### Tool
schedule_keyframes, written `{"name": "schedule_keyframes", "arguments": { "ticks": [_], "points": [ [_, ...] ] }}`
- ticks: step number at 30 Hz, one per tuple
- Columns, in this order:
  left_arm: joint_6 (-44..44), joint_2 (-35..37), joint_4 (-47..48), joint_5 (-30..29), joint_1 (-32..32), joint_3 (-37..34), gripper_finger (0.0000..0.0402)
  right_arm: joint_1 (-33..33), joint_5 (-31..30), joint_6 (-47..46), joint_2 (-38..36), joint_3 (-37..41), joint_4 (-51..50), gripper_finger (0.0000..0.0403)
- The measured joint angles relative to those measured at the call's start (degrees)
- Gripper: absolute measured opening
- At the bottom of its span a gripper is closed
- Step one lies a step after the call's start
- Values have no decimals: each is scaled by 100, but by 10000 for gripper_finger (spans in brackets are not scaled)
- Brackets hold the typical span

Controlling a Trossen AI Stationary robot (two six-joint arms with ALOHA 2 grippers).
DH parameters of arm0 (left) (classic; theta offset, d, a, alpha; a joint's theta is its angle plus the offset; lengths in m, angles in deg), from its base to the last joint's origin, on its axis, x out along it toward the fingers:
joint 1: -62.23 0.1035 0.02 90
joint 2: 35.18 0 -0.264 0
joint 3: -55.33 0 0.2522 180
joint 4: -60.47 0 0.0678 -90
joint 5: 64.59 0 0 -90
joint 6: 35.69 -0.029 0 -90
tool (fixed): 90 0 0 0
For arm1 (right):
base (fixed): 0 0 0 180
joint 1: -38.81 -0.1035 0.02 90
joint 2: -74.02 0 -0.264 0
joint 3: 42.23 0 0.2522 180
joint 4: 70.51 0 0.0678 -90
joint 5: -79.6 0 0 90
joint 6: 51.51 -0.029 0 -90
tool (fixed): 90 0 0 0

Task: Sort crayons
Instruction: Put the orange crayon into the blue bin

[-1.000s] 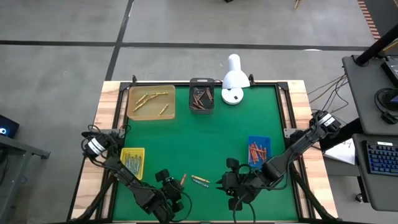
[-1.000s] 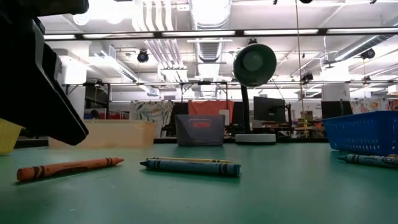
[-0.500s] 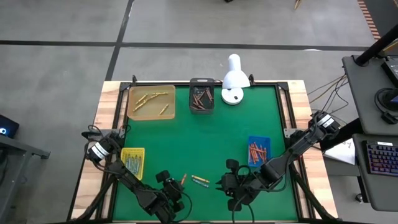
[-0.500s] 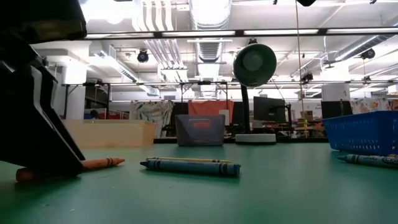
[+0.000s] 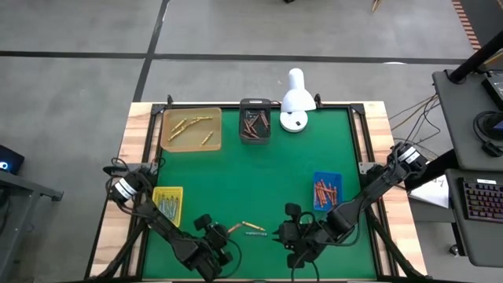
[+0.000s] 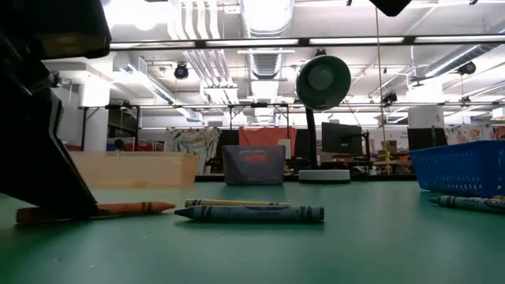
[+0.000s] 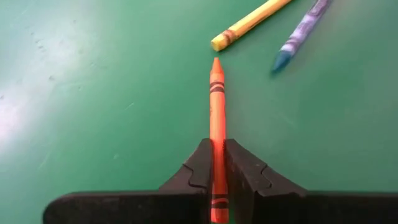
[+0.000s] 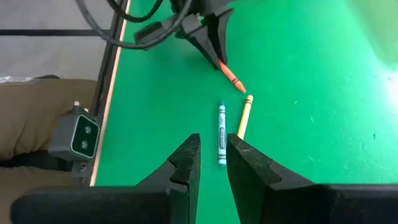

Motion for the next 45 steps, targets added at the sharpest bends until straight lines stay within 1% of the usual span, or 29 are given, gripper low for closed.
{"name": "schedule_keyframes", "arguments": {
  "ticks": [2, 5, 7, 10, 12, 15, 18, 22, 25, 28, 30, 32, 35, 39, 42, 45],
  "points": [
    [15, 103, 110, 75, -4, -12, 6, -7, -33, 3, 0, 0, 22, 70],
    [20, 339, 268, 6, -18, -26, 2, -34, -315, 79, -2, 34, 25, 75],
    [-81, 539, 284, -252, -44, -25, 2, -64, -609, 273, 5, 102, 109, 78],
    [-406, 827, 213, -906, -124, -20, 2, -71, -1092, 674, 103, 341, 718, 79],
    [-855, 1038, 16, -1432, -204, -19, 2, -64, -1185, 1002, 228, 538, 1252, 76],
    [-1963, 1297, -563, -2119, -291, -10, 2, -11, -1189, 1661, 380, 881, 2462, 72],
    [-3297, 1525, -1330, -2446, -283, -9, 2, 60, -1181, 2273, 510, 1259, 3884, 68],
    [-5647, 1883, -2827, -2374, -201, -9, 2, 137, -1185, 3029, 529, 1674, 5163, 70],
    [-7373, 2208, -3829, -2119, -163, -6, 1, 137, -1179, 3456, 490, 1833, 5738, 73],
    [-8452, 2499, -4335, -1714, -115, -93, 1, 134, -1168, 3839, 487, 1874, 6119, 75],
    [-8742, 2676, -4641, -1446, -45, -302, 1, 137, -1162, 4021, 487, 1875, 6244, 73],
    [-8788, 2822, -4958, -1259, 83, -609, 1, 159, -1140, 4143, 487, 1851, 6248, 70],
    [-8791, 2944, -5734, -1172, 208, -1197, 1, 184, -1058, 4304, 487, 1810, 6296, 65],
    [-8920, 2989, -7066, -922, 284, -1982, 1, 200, -831, 4571, 487, 1810, 6481, 64],
    [-9195, 3005, -8344, -728, 284, -2556, 1, 209, -822, 4808, 487, 1810, 6561, 64],
    [-9432, 2973, -9708, -411, 308, -3062, 1, 260, -758, 4973, 489, 1816, 6752, 62]
  ]
}}
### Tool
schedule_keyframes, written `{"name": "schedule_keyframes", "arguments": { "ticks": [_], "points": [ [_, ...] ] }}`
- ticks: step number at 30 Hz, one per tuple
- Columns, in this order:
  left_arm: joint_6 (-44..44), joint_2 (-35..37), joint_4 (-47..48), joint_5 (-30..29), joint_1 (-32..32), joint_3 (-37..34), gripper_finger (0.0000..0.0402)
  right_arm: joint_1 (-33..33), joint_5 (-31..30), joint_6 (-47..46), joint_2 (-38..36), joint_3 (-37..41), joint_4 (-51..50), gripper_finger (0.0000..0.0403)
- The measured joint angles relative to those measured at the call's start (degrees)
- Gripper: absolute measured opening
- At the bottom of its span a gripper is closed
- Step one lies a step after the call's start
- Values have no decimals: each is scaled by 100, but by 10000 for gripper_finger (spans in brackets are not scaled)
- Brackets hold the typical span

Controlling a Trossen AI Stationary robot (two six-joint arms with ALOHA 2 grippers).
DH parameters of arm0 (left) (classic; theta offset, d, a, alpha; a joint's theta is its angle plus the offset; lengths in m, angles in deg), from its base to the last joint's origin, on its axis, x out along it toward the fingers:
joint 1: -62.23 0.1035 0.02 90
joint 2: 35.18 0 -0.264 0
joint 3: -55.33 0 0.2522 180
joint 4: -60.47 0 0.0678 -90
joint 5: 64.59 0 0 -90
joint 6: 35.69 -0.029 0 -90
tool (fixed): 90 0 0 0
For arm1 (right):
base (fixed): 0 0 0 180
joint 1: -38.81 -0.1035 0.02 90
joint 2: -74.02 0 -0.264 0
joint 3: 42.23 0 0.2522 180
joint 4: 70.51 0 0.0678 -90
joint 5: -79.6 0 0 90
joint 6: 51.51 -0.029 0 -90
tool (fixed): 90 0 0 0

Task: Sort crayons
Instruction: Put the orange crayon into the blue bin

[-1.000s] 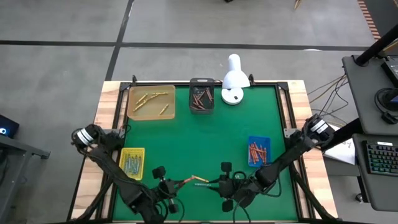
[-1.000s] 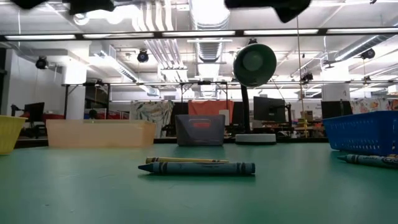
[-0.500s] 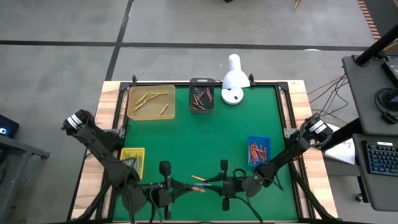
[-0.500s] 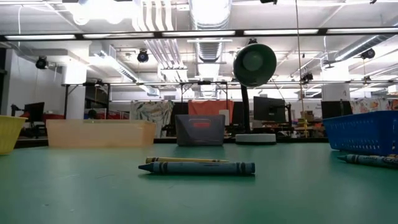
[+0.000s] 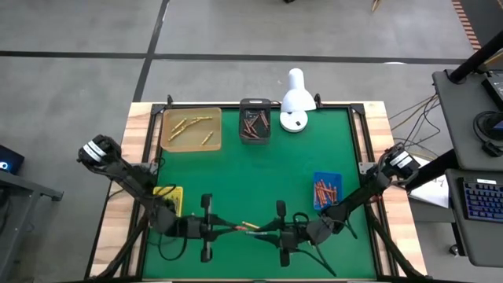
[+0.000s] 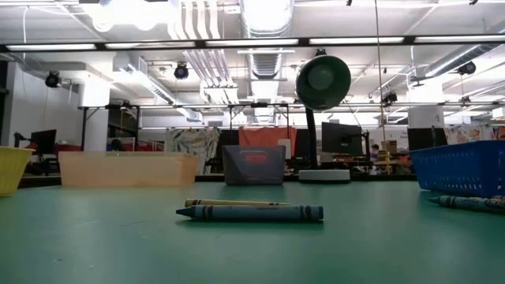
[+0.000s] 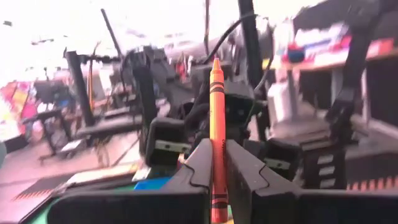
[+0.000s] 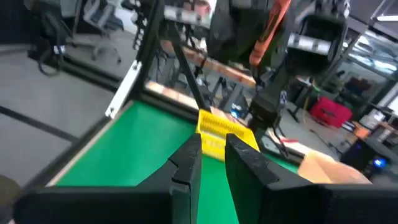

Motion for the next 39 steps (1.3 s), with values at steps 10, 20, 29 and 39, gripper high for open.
{"name": "schedule_keyframes", "arguments": {
  "ticks": [10, 20, 29, 39],
  "points": [
    [-130, -38, -1320, 137, 26, -686, 1, 454, 545, -473, 0, -202, 478, 93],
    [-371, -38, -1308, 76, 44, -716, 1, 621, 1197, -388, 0, -626, 484, 174],
    [-364, -38, -1287, 36, 144, -733, 1, 981, 1978, -429, 27, -877, 477, 171],
    [-341, -38, -1290, 34, 238, -735, 6, 1209, 2081, -578, 51, -983, 486, 120]
  ]
}}
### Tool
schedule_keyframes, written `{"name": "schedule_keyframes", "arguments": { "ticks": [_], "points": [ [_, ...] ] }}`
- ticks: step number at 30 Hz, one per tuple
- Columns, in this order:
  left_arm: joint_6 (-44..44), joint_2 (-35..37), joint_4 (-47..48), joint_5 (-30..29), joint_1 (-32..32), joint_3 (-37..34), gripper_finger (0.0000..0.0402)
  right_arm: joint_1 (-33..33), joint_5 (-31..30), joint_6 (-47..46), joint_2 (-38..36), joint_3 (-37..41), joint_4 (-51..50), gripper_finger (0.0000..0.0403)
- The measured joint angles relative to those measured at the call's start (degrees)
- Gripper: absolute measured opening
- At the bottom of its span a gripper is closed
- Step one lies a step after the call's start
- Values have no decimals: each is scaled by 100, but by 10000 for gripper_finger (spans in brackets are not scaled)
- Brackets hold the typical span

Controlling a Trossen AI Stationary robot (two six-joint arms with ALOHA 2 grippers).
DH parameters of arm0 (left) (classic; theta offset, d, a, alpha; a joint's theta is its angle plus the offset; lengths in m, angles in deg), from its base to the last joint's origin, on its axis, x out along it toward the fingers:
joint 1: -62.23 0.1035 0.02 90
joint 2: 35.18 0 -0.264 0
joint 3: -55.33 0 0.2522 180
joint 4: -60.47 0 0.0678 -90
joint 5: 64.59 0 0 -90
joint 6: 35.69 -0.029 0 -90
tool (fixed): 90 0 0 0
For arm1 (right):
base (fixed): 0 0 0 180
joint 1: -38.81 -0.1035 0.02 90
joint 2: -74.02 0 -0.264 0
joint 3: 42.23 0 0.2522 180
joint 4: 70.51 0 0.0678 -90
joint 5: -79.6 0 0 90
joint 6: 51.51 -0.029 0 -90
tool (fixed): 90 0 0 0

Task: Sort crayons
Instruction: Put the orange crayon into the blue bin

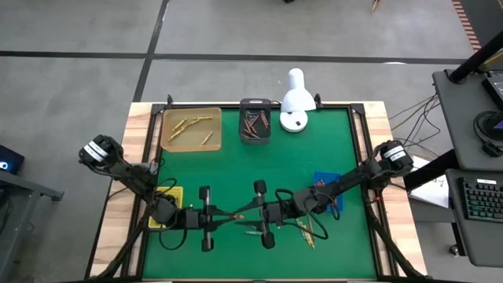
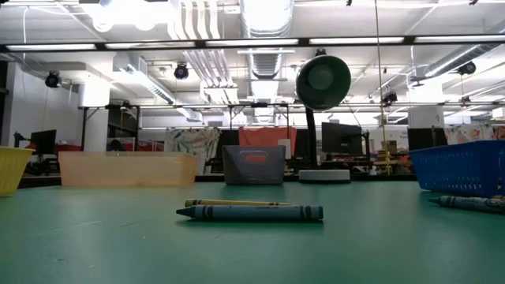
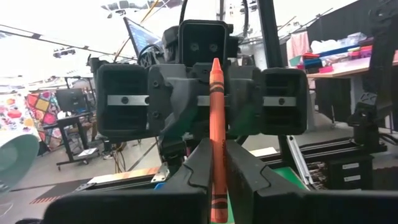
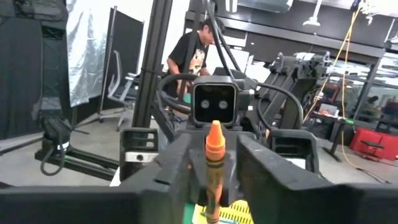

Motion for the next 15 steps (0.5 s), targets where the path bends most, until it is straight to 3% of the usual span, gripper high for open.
{"name": "schedule_keyframes", "arguments": {
  "ticks": [6, 15],
  "points": [
    [8, -4, 0, -83, -7, 32, 23, 10, 1, 109, 0, -37, -2, 21],
    [106, -4, 7, -539, -11, 62, 56, 14, -126, 111, -2, -37, -19, 16]
  ]
}}
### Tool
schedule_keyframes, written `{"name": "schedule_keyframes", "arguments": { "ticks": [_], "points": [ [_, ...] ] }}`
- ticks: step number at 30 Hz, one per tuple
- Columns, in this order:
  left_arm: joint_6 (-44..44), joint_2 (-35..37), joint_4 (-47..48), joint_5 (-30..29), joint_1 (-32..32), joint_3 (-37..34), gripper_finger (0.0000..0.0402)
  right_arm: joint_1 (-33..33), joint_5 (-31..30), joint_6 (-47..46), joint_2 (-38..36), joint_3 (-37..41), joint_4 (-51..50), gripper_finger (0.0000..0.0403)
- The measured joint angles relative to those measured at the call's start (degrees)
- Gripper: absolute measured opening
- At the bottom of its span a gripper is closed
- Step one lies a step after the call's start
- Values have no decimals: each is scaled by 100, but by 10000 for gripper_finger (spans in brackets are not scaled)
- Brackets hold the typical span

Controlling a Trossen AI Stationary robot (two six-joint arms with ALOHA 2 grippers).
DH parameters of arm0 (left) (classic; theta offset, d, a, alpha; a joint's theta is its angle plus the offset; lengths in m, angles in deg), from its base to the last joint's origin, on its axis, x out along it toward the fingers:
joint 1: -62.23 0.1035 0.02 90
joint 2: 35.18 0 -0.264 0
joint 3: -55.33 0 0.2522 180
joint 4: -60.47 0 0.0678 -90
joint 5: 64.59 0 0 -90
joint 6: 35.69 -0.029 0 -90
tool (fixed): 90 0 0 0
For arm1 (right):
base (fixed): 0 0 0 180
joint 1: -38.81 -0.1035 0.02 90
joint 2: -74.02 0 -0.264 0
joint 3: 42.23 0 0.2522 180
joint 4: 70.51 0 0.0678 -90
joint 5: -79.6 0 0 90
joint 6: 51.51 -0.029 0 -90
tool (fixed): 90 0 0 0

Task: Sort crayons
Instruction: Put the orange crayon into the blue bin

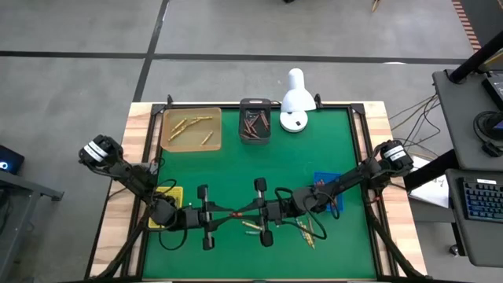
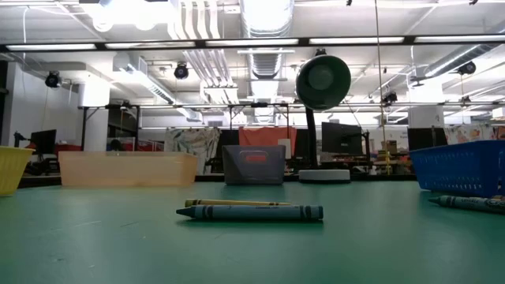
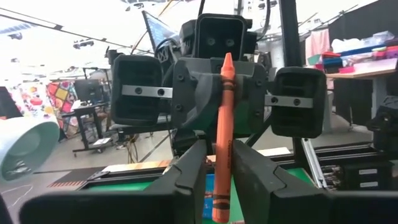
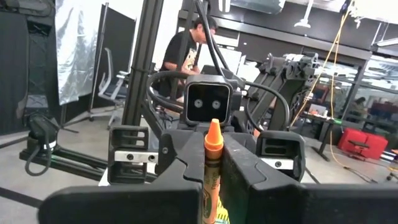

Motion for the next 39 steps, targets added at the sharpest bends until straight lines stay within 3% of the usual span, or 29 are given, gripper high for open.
{"name": "schedule_keyframes", "arguments": {
  "ticks": [5, 10, 15, 18, 22, 25, 27, 30, 33, 39],
  "points": [
    [-47, 0, 101, -61, -5, -9, 84, -4, -41, 67, -68, 0, -256, 15],
    [-54, 0, 129, -229, -26, -11, 117, -13, -225, -109, -477, 0, -1256, 14],
    [-59, 0, 229, -1125, -35, -13, 142, 7, -244, -610, -1167, -2, -2951, 14],
    [21, -3, 267, -1427, -28, -13, 149, 101, -255, -1407, -1675, -5, -4431, 13],
    [107, -4, 377, -1419, -35, -13, 151, 342, -273, -3279, -2184, -13, -7335, 13],
    [107, -4, 459, -1410, -35, -13, 151, 396, -146, -5003, -2331, -7, -9810, 13],
    [107, -4, 487, -1410, -21, -13, 151, 384, 278, -5892, -2374, -4, -11261, 13],
    [84, -5, 492, -1408, 2, -13, 151, 304, 307, -6838, -2337, 10, -12640, 13],
    [72, -5, 492, -1406, 23, -13, 151, 342, 195, -7267, -2291, 89, -12913, 13],
    [90, -4, 492, -1406, 24, -13, 151, 339, 176, -7138, -2260, 337, -12786, 13]
  ]
}}
